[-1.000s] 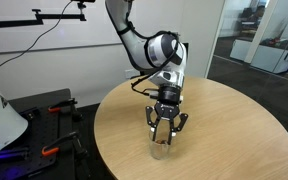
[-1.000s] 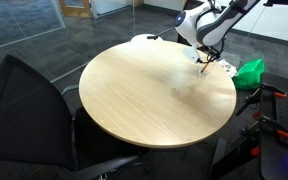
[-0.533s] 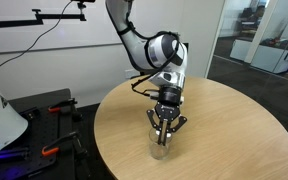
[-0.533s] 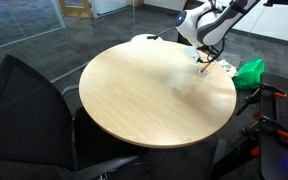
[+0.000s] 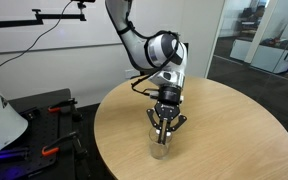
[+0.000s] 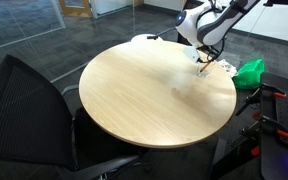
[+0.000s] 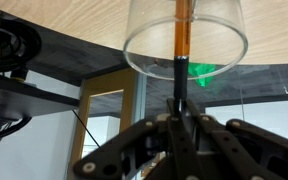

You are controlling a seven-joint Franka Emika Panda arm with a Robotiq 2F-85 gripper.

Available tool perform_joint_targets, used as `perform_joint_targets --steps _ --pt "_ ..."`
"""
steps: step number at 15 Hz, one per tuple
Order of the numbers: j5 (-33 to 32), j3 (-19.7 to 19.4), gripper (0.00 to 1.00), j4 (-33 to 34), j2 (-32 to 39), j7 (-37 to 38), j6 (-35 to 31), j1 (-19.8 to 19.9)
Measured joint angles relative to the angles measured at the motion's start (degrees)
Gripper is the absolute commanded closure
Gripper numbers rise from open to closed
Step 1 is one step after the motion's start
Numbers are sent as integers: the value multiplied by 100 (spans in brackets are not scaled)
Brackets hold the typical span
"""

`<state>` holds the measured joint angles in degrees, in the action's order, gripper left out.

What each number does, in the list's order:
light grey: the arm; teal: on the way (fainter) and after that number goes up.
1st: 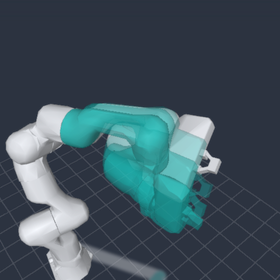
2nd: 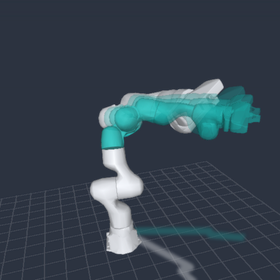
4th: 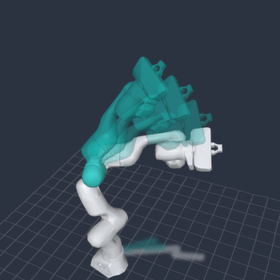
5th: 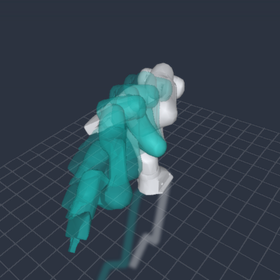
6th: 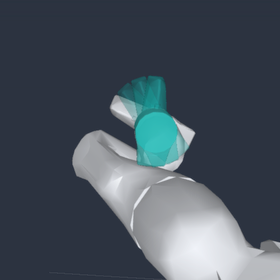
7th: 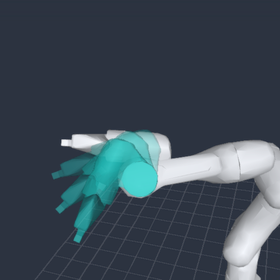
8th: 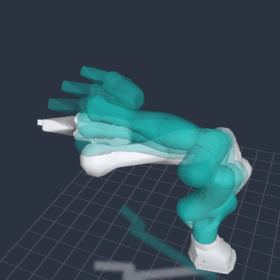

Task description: Take the pen out of the glass

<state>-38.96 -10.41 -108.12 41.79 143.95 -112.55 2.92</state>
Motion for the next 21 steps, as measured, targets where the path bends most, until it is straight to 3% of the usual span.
perform_joint_targets --steps 4,13,17,21 --pt "-16 -1 98 -118 -193 -105 243 -146" --pt "-449 7 98 -330 -993 -56 1573 -596" --pt "-811 124 98 -452 -1387 44 1543 -639" --pt "-1285 330 98 -550 -1682 45 1055 -639"
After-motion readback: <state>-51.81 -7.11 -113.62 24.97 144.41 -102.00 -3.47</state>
